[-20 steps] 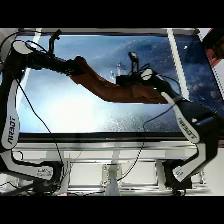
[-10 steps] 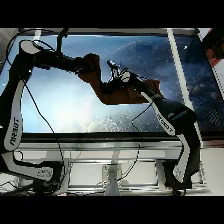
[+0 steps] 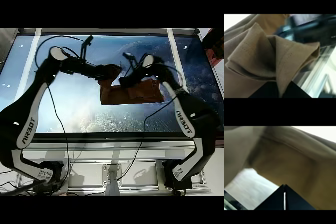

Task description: Fold the clothes and pants, and hang the long-sleeved shirts on hangers.

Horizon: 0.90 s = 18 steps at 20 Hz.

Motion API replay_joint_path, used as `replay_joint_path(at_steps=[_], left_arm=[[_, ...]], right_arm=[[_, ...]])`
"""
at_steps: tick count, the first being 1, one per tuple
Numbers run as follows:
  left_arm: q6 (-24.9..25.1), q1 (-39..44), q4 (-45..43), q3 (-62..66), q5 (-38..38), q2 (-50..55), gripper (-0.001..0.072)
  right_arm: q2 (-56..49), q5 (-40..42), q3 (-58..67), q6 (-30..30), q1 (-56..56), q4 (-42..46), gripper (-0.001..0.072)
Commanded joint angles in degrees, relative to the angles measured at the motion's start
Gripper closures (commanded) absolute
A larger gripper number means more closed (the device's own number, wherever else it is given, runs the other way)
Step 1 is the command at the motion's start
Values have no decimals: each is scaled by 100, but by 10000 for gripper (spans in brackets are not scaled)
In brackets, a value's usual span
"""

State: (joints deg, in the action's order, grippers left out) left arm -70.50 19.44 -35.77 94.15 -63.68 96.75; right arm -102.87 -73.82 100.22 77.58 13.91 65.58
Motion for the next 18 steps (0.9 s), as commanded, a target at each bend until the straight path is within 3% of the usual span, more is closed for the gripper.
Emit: replay_joint_path(at_steps=[1, 6, 8, 10, 11, 13, 14, 18], left_arm=[[-262, 726, 428, -2, 1464, 201, 692], [-262, 2006, 540, -2, 4411, 455, 693], [-267, 2371, 544, 0, 4929, 721, 693], [-267, 2625, 549, 0, 4979, 1056, 690], [-267, 2717, 549, 0, 4970, 1193, 622], [-284, 2861, 643, -2, 4878, 1338, 58], [-280, 2887, 671, 2, 4837, 1333, 4], [-256, 2677, 562, 2, 4756, 940, -1]], right_arm=[[706, -625, 7, -118, -824, 450, 706], [1495, -1082, 4, -114, -2251, 754, 704], [1639, -1298, 4, -20, -2706, 730, 704], [1716, -1390, 4, 42, -3027, 660, 703], [1722, -1362, 4, 122, -3126, 649, 703], [1722, -1335, -2, 146, -3239, 621, 702], [1722, -1252, -13, 146, -3248, 621, 699], [1676, -649, -236, -61, -3252, 485, 660]])
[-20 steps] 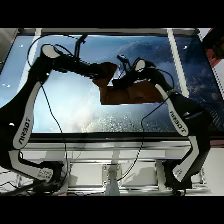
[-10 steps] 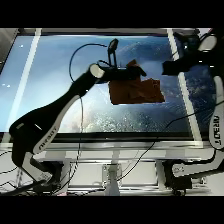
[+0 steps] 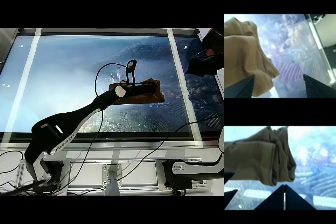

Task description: Fold the clothes and pants, and hang the long-sleeved shirts on hangers.

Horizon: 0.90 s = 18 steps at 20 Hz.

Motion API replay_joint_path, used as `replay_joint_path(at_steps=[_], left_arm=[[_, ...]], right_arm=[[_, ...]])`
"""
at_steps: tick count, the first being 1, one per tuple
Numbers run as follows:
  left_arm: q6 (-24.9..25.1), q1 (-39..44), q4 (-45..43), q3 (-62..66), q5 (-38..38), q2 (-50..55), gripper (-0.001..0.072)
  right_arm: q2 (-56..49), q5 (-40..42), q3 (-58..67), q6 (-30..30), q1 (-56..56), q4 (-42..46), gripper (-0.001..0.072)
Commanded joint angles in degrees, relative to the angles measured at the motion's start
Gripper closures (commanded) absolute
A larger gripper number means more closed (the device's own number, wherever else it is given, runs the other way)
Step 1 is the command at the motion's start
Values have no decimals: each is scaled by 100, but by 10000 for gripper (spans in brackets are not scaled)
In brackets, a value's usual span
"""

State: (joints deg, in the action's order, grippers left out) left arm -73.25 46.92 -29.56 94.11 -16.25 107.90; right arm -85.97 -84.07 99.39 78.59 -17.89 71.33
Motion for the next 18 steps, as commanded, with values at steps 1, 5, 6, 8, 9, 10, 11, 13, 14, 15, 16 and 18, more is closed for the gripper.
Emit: replay_joint_path(at_steps=[1, 5, 6, 8, 9, 10, 11, 13, 14, 15, 16, 18], left_arm=[[17, -210, -140, 7, -85, -361, 0], [20, -879, -662, 7, -907, -1071, 0], [17, -1062, -748, 7, -1145, -1209, 1], [17, -1357, -894, 7, -1589, -1381, 1], [17, -1469, -903, 7, -1729, -1403, 1], [17, -1545, -903, 7, -1812, -1399, 1], [17, -1600, -903, 7, -1838, -1377, 1], [17, -1631, -903, 4, -1834, -1331, 1], [17, -1631, -901, 4, -1836, -1305, 1], [17, -1628, -903, 2, -1838, -1283, 1], [17, -1600, -901, 2, -1840, -1263, 1], [17, -1543, -901, 2, -1840, -1226, 1]], right_arm=[[-52, 415, -321, -494, -76, -144, 646], [-581, -22, -1095, -2076, -221, -1694, 632], [-761, -116, -1255, -2201, -245, -2203, 379], [-1102, 4, -1344, -2264, -199, -2653, 106], [-1233, 162, -1344, -2262, -142, -2542, 91], [-1355, 365, -1344, -2262, -61, -2315, 89], [-1447, 577, -1344, -2260, 20, -2026, 89], [-1609, 960, -1338, -2221, 164, -1532, 88], [-1707, 1108, -1305, -2090, 212, -1408, 88], [-1803, 1121, -1233, -2037, 256, -1373, 88], [-1886, 1121, -1139, -2017, 308, -1346, 88], [-2011, 1163, -925, -1963, 461, -1224, 88]])
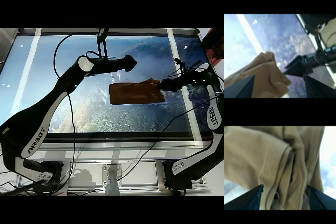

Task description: Fold the clothes and pants, and hang the long-sleeved shirts on hangers.

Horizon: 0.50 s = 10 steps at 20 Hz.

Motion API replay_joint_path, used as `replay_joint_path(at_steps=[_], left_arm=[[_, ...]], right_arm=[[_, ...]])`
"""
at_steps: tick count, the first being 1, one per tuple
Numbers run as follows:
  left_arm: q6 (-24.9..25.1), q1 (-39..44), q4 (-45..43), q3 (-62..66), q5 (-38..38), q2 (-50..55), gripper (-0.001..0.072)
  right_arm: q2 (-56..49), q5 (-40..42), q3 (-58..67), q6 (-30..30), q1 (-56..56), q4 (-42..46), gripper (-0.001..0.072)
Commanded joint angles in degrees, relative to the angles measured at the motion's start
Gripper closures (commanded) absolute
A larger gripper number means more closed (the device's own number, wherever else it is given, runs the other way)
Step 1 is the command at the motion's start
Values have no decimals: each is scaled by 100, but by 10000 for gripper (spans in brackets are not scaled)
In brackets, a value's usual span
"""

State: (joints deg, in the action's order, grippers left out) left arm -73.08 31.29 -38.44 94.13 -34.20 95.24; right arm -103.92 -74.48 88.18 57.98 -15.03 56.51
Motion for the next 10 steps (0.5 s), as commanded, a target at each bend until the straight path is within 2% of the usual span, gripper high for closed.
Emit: replay_joint_path(at_steps=[1, 6, 8, 10], left_arm=[[0, 35, -13, 0, -46, 63, 1], [0, 59, -15, 0, -52, 195, 1], [0, 59, -13, 0, -107, 227, 1], [0, 63, -11, 0, -107, 229, 1]], right_arm=[[-258, 240, 304, 223, 262, 378, 88], [-264, 916, 629, 925, 625, 1416, 90], [-326, 728, 629, 1202, 610, 1834, 92], [-461, 468, 627, 1204, 573, 1714, 92]])
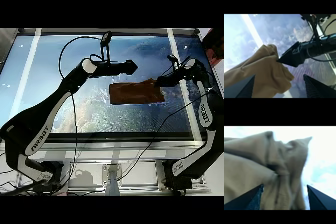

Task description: Fold the clothes and pants, and hang the long-sleeved shirts on hangers.

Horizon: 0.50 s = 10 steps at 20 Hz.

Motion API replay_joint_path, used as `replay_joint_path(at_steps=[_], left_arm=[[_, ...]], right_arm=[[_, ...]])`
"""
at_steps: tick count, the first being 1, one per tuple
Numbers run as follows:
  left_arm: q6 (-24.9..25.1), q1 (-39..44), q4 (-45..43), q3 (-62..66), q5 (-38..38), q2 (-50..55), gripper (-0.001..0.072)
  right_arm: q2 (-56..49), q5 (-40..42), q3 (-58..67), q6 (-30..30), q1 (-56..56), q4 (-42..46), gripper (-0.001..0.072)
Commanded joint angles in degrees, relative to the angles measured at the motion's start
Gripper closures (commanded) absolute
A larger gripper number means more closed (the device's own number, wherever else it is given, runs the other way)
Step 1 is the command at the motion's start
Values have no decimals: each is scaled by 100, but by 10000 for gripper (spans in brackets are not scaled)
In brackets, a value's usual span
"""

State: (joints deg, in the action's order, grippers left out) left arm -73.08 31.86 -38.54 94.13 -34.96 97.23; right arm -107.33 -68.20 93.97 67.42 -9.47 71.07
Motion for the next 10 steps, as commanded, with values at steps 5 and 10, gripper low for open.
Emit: replay_joint_path(at_steps=[5, 10], left_arm=[[0, 7, -2, 0, -127, 31, 2], [0, 7, -2, 0, -334, 31, 1]], right_arm=[[-293, -286, 52, 188, 11, -81, 99], [-232, -358, 63, -258, -155, 20, 169]])
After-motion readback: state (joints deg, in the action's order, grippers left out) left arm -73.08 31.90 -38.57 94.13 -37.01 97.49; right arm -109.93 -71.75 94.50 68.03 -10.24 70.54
